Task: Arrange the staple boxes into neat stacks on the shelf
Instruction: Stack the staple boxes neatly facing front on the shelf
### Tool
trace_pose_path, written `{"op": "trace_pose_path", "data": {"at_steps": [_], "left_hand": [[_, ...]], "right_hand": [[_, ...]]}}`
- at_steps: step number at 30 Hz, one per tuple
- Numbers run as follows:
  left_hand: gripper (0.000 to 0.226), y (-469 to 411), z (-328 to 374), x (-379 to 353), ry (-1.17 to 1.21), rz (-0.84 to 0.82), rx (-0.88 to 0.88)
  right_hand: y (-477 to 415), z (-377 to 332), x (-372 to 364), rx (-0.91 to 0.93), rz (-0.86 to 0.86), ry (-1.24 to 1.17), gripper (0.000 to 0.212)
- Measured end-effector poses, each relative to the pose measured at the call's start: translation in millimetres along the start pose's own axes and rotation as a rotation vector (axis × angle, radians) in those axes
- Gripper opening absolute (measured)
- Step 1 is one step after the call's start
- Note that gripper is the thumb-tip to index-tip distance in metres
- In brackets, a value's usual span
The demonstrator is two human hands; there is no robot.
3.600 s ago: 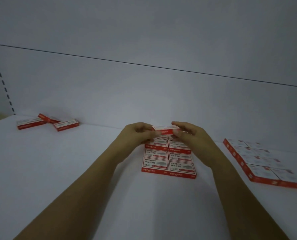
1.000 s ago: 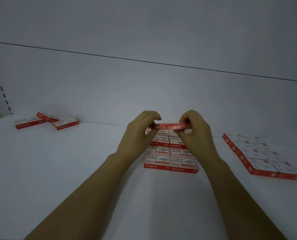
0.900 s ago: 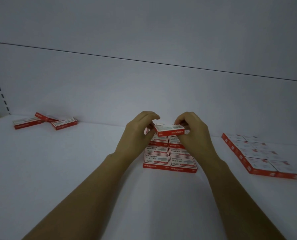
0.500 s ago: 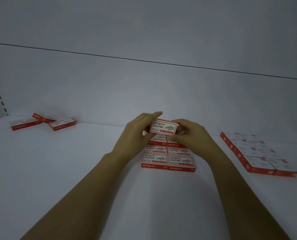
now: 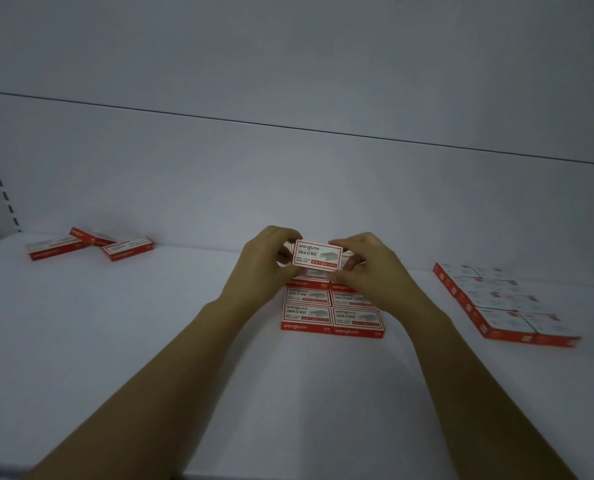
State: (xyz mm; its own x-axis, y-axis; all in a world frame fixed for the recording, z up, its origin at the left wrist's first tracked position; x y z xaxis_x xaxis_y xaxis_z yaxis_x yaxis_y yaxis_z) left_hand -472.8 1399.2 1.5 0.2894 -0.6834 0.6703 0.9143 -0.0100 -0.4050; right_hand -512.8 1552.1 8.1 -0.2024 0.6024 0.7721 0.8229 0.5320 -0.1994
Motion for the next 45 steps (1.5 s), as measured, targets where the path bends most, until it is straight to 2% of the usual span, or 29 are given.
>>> {"op": "trace_pose_path", "data": {"at_steps": [5,13,18,24,28,30,36,45], "left_hand": [[0.043,2.9,5.2,2.2,-0.109,-0.127,0.098],[0.045,26.3,-5.9,-8.4,-0.087,-0.217,0.289],[0.034,29.8,-19.8,-24.1,-0.021,-0.285,0.393],[0.029,28.0,-24.3,-32.9,0.026,-0.367,0.401],[0.031,29.0,-21.7,-37.6,-0.040,-0.416,0.383],[0.033,27.8,-21.1,-36.6,-0.083,-0.429,0.372],[0.045,30.3,-30.5,-1.3,-0.291,-0.369,0.391],[0.044,77.2,-87.6,102.3,-0.478,-0.235,0.576]], "right_hand": [[2.8,-8.0,-2.8,-0.058,-0.113,0.064,0.059],[21.6,-9.1,-23.0,-0.184,-0.187,-0.007,0.041],[22.9,-6.9,-32.9,-0.215,-0.179,0.053,0.036],[18.6,-5.8,-33.9,-0.247,-0.111,0.097,0.040],[12.0,-10.9,-35.2,-0.271,-0.178,0.233,0.039],[7.7,-18.3,-35.6,-0.254,-0.207,0.307,0.035],[-15.5,-53.3,-44.7,-0.140,-0.147,0.375,0.039],[-58.8,-119.2,-115.4,0.065,-0.314,0.439,0.036]]}}
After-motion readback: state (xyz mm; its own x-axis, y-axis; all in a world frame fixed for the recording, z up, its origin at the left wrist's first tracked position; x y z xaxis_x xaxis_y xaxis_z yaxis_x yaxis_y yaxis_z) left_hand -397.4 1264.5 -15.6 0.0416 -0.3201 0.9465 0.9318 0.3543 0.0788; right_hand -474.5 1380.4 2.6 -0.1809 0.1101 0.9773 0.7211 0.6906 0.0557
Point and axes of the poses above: each hand's wrist, its own y-axis away from the middle knuckle, its own x-axis out of the back of the hand, z = x × y, the point moved 8 cm from there along -y, towards the middle knuckle, and after that the axes turned 10 degrees about -z, right-handed, at the moved point
